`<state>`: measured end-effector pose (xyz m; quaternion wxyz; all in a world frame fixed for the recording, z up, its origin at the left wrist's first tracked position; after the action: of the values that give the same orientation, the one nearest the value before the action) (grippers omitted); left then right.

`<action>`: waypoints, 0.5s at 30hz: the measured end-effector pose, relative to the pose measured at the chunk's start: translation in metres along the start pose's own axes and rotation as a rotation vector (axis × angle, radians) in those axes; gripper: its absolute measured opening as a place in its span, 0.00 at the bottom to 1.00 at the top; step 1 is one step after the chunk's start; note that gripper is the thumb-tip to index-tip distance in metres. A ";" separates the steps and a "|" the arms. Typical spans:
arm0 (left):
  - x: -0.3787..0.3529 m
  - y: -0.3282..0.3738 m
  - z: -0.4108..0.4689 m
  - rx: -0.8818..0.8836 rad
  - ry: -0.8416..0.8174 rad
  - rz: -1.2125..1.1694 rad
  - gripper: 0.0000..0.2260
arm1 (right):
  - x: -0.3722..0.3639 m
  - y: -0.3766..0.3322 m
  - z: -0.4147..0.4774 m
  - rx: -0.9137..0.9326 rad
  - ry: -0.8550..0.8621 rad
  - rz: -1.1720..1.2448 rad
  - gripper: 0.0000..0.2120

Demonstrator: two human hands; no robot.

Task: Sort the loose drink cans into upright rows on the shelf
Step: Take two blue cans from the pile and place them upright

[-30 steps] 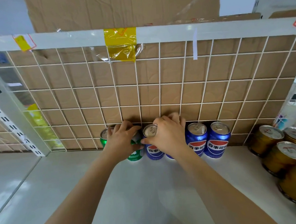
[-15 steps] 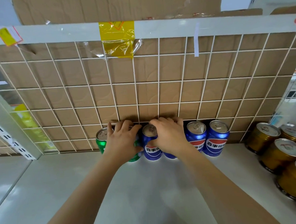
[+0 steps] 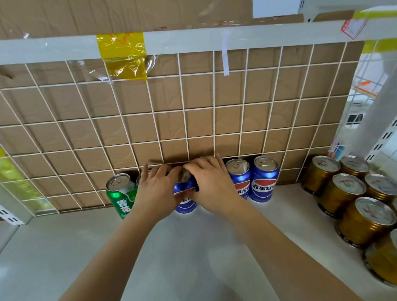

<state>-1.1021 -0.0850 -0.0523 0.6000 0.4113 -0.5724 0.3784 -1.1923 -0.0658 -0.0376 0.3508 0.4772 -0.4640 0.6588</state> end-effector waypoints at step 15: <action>0.007 0.021 -0.023 0.209 0.052 -0.022 0.33 | 0.013 0.051 -0.067 -0.121 0.087 0.172 0.21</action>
<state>-1.1125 -0.0556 -0.0446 0.5725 0.4679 -0.5097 0.4400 -1.2627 -0.0184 -0.0470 0.3408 0.3844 -0.5266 0.6774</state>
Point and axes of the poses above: each hand's wrist, its own z-axis towards the middle knuckle, its own x-axis out of the back of the hand, y = z × x, the point moved 10 cm from there along z, towards the middle knuckle, and after that the axes turned 11 degrees about -y, right-handed, at the moved point
